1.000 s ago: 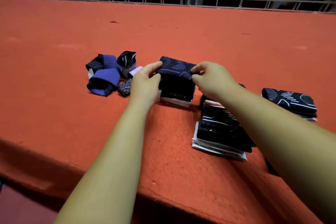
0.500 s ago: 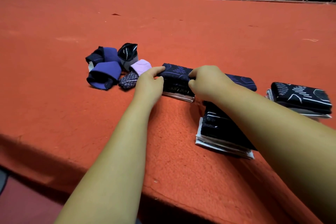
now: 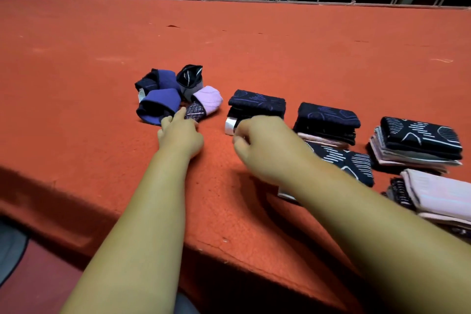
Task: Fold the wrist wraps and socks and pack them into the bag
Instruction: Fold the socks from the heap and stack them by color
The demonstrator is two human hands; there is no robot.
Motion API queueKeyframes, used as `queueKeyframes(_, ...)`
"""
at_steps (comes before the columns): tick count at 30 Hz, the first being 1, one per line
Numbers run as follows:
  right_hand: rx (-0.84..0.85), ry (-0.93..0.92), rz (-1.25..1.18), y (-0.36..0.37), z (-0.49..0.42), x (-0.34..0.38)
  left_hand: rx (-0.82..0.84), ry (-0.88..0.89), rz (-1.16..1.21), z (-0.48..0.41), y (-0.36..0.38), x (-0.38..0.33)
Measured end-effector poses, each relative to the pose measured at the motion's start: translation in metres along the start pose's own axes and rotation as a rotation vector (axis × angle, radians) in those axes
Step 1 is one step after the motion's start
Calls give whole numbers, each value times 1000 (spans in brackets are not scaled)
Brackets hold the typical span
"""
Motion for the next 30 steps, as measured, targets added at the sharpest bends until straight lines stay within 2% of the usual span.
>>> queueKeyframes(4, 118, -38, -17, 38, 21, 17, 37, 44, -13, 1, 4, 6)
queueKeyframes(8, 164, 62, -64, 51, 35, 11, -84, 89, 41, 3, -8, 17)
queueKeyframes(14, 193, 310, -442, 58, 66, -5, -242, 61, 327, 60, -40, 29)
queueKeyframes(18, 244, 475, -875, 62, 92, 6, -113, 32, 604, 120, -56, 14)
queueKeyframes(22, 210, 667, -1292, 47, 126, 13, 26, 149, 850, 186, -84, -27)
queueKeyframes(27, 41, 697, -1542, 10, 175, 1, 231, 268, 993, 262, -91, -64)
queueKeyframes(30, -101, 632, -1530, -19, 201, -10, 286, 340, 1023, 291, -100, -78)
Point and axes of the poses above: each hand's wrist, its own z-axis away from the middle knuckle, its own y-axis out of the palm, x = y × z, the point moved 7 cm from there along -z, towards the middle knuckle, and after that the axes turned 3 degrees about -z, right-handed, at the moved point
